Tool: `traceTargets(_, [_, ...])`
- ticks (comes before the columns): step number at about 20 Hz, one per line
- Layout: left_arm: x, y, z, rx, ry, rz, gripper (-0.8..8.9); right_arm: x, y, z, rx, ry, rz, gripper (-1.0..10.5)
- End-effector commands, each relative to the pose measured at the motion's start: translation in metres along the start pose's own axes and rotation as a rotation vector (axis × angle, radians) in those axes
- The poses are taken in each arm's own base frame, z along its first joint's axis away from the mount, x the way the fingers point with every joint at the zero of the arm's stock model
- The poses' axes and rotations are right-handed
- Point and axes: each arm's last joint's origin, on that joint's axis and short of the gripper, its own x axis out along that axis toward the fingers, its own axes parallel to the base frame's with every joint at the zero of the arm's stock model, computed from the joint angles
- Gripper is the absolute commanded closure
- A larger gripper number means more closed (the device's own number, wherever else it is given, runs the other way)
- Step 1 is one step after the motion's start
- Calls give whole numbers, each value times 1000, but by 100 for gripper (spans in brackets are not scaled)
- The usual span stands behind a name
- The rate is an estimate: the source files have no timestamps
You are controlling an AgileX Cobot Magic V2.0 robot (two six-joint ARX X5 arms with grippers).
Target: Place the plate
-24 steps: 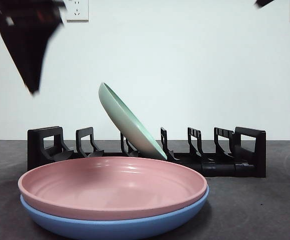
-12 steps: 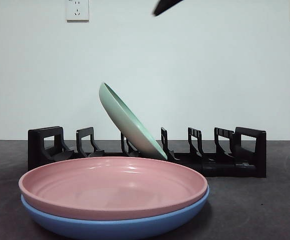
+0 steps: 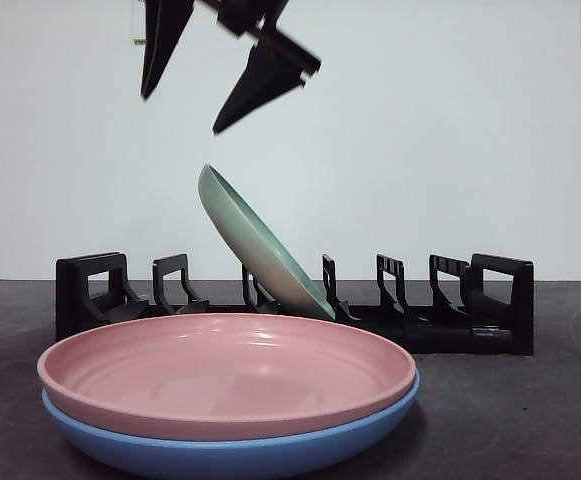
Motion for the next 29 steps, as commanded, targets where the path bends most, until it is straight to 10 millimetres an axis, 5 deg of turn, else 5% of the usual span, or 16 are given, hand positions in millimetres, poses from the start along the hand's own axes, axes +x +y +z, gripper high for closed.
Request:
traceTargets(1, [-3,0,4,-5,-22,-9,406,12,1,3,4,-8,-40,602])
traceTargets(9, [-4,-1,4,-6,-26,-10,406,42,-8,-2,15,42,-75,632])
traceTargets(15, [-4,-1,4,-6,-29,-11,406,49,-9,-3,16,55,-75,936])
traceTargets(18, [-4,-1,5,-8,-34,-12,406,46,-9,-2,21,50,-75,936])
traceTargets(29, [-4,-4,14,-32,-122,-43,406,-35,11,7,-65,-66,-3,936])
